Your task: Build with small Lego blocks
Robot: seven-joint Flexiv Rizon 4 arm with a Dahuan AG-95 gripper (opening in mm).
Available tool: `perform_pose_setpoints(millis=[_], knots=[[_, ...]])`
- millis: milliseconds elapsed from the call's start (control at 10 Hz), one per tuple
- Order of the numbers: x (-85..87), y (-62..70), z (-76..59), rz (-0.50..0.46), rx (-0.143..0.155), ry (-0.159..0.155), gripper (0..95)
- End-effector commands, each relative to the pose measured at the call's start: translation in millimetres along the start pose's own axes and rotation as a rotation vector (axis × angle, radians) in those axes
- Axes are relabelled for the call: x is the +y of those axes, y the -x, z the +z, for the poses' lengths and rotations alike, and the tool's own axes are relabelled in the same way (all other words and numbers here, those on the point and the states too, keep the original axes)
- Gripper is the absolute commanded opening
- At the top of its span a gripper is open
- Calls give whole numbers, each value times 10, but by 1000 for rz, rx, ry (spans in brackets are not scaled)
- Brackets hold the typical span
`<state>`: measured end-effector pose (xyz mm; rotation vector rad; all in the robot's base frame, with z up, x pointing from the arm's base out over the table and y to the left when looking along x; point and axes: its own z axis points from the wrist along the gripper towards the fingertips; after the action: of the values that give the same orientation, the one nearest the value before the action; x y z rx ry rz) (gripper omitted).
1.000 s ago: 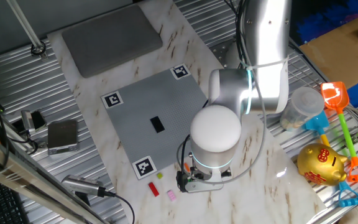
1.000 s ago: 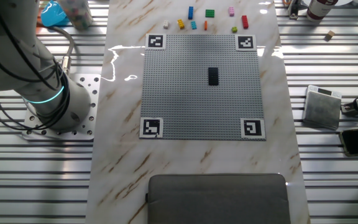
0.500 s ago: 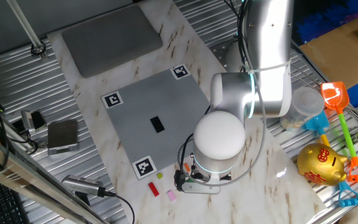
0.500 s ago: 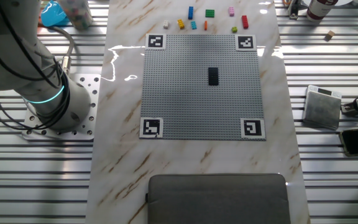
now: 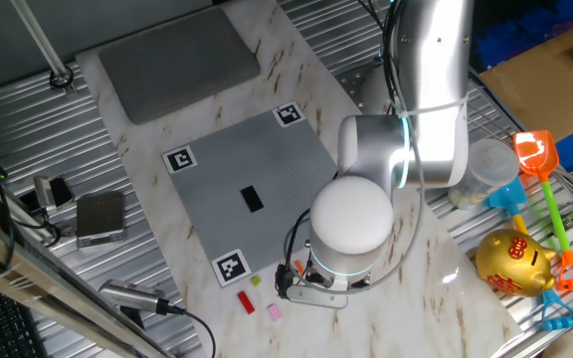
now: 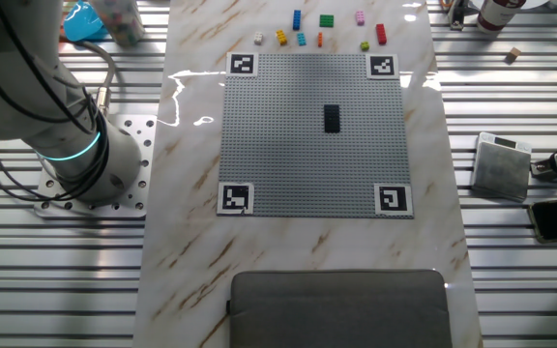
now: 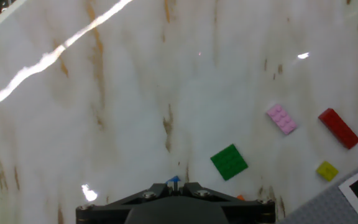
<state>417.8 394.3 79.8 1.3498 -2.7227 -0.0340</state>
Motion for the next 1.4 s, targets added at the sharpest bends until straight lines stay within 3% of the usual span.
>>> perform_pose_setpoints(millis=[100, 700, 1100, 1400], knots=[[-4, 3, 4, 0, 0, 0, 0], [8, -30, 23, -95, -8, 0, 0], [49, -121, 209, -168, -14, -10, 0], [48, -145, 272, -228, -24, -18, 0]])
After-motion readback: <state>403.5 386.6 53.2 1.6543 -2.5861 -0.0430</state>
